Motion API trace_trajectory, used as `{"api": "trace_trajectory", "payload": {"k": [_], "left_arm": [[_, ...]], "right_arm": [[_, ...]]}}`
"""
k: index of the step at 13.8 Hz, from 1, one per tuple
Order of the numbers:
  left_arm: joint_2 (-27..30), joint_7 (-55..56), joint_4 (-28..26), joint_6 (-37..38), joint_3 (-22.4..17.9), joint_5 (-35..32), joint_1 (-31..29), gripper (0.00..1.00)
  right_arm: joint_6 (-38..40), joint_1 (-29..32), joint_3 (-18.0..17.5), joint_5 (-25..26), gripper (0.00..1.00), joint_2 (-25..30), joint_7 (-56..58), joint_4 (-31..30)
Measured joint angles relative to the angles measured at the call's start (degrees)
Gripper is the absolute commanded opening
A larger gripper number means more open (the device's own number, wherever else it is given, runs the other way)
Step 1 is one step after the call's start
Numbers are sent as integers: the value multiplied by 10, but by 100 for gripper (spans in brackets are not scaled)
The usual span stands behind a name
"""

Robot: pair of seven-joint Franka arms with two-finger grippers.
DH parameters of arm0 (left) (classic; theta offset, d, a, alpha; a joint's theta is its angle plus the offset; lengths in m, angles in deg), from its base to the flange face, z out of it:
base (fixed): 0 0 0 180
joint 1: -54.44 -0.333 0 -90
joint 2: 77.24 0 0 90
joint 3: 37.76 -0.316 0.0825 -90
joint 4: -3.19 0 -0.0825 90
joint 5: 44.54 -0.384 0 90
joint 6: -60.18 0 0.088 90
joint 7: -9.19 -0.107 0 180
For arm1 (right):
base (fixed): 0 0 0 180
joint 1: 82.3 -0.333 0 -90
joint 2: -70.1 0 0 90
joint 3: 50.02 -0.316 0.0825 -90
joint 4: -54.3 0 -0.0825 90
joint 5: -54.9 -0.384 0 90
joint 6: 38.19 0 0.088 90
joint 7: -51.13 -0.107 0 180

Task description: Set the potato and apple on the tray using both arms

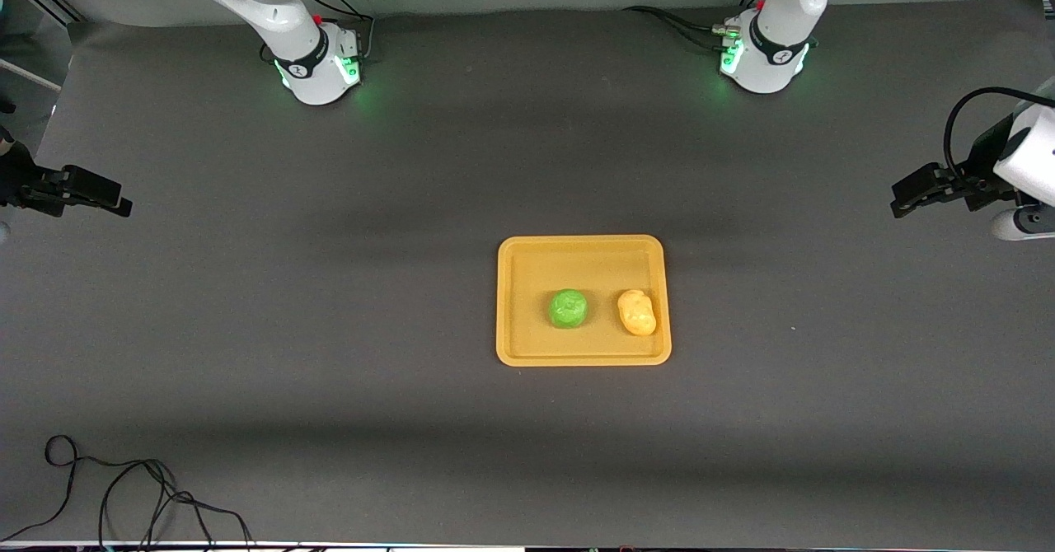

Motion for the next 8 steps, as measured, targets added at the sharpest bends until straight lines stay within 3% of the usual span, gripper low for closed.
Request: {"api": "trace_trajectory", "payload": {"k": [8], "left_arm": [[0, -1, 0, 0, 0, 0, 0, 100]], "right_arm": [[5, -2, -1, 4, 100, 0, 0, -5]]}}
